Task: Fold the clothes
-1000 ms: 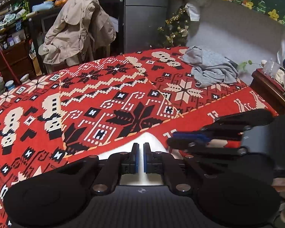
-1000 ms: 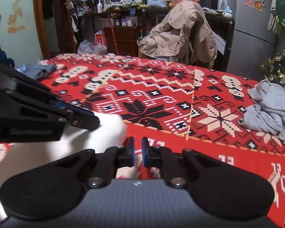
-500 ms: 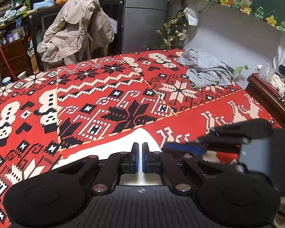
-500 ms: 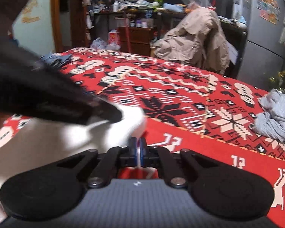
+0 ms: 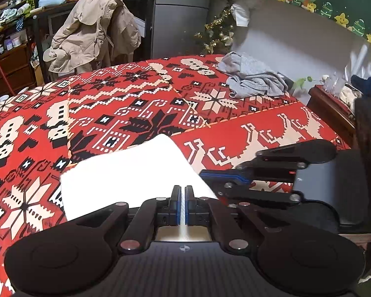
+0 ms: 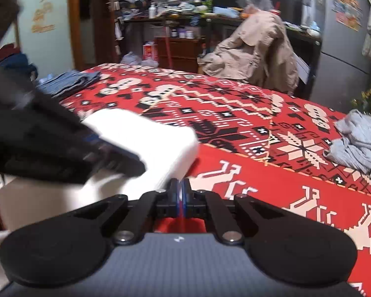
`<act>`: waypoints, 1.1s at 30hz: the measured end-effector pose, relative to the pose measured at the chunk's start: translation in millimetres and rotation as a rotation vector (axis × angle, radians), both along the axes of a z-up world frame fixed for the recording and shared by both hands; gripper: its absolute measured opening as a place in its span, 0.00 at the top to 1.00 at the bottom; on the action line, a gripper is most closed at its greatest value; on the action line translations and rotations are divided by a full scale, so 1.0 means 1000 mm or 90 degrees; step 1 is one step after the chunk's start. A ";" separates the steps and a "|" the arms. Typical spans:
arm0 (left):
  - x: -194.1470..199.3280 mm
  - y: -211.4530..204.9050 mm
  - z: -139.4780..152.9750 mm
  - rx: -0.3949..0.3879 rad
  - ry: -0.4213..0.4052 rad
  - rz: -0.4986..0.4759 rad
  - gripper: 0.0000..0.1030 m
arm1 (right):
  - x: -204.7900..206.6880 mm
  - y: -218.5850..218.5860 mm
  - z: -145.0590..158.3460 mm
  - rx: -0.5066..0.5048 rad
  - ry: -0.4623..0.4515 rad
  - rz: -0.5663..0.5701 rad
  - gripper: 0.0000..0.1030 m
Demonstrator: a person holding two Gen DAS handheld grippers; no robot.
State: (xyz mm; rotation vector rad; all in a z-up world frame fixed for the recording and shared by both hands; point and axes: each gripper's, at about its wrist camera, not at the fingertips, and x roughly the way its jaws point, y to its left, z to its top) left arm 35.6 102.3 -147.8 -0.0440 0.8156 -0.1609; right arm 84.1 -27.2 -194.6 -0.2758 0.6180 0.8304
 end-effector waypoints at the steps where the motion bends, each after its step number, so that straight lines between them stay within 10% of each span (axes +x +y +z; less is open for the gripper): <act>1: -0.001 0.000 0.001 0.000 0.001 0.002 0.98 | 0.002 0.001 0.000 0.002 0.004 -0.003 0.98; 33: -0.076 -0.027 0.002 0.039 0.031 -0.074 0.98 | -0.097 -0.041 0.016 -0.035 -0.007 0.041 0.97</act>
